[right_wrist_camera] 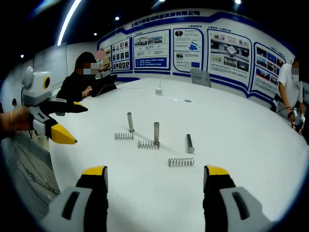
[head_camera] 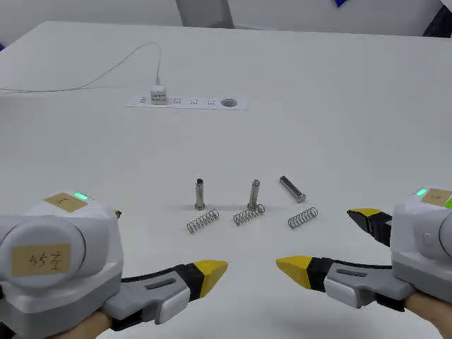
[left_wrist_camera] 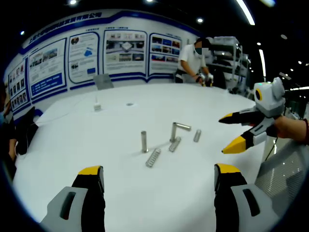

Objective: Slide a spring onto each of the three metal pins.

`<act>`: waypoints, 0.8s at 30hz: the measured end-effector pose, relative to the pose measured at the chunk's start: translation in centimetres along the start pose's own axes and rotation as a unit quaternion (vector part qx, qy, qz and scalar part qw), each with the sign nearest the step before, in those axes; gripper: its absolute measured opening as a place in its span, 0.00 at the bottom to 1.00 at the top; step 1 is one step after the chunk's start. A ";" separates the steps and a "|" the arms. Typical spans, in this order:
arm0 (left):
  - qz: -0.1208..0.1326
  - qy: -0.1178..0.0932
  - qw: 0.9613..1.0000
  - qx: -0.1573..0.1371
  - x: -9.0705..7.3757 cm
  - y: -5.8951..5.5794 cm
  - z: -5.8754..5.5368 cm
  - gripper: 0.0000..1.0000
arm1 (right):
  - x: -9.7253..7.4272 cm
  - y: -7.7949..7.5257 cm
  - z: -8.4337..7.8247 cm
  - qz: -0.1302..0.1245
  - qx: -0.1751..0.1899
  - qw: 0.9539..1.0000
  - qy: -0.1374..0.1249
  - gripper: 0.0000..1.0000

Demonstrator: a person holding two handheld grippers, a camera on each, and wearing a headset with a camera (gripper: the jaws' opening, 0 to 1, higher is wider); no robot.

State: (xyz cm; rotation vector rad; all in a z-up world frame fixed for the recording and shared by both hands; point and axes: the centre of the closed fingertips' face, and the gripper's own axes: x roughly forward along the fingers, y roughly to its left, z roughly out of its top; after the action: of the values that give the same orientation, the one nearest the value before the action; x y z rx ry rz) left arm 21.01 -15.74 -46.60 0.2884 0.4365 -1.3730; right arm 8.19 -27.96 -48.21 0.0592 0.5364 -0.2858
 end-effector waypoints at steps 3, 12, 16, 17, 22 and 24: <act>-0.001 -0.002 1.000 0.001 0.0 -0.1 0.1 0.96 | 0.0 0.0 0.0 -0.001 -0.002 1.000 0.000 0.82; -0.003 -0.006 1.000 0.007 0.0 -0.3 0.3 0.96 | -0.3 0.1 0.0 -0.001 -0.004 1.000 0.000 0.81; -0.006 -0.011 1.000 0.016 -0.1 -0.5 0.7 0.96 | -0.6 -0.1 0.4 -0.004 0.001 1.000 -0.007 0.78; -0.006 -0.013 1.000 0.018 -0.1 -0.5 0.7 0.97 | -0.7 -0.2 0.4 -0.005 0.003 1.000 -0.007 0.78; -0.018 -0.017 1.000 0.014 0.0 -1.1 0.9 0.97 | -0.6 -0.7 1.6 -0.013 -0.001 1.000 -0.002 0.76; -0.019 -0.017 0.999 0.019 0.0 -1.1 0.9 0.97 | -0.4 -0.9 1.8 -0.015 -0.007 1.000 0.007 0.75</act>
State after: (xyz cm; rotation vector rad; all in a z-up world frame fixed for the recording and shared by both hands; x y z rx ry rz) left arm 20.02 -16.35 -45.69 0.2894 0.3899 -1.4223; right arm 8.53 -28.92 -46.49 0.0398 0.5528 -0.3120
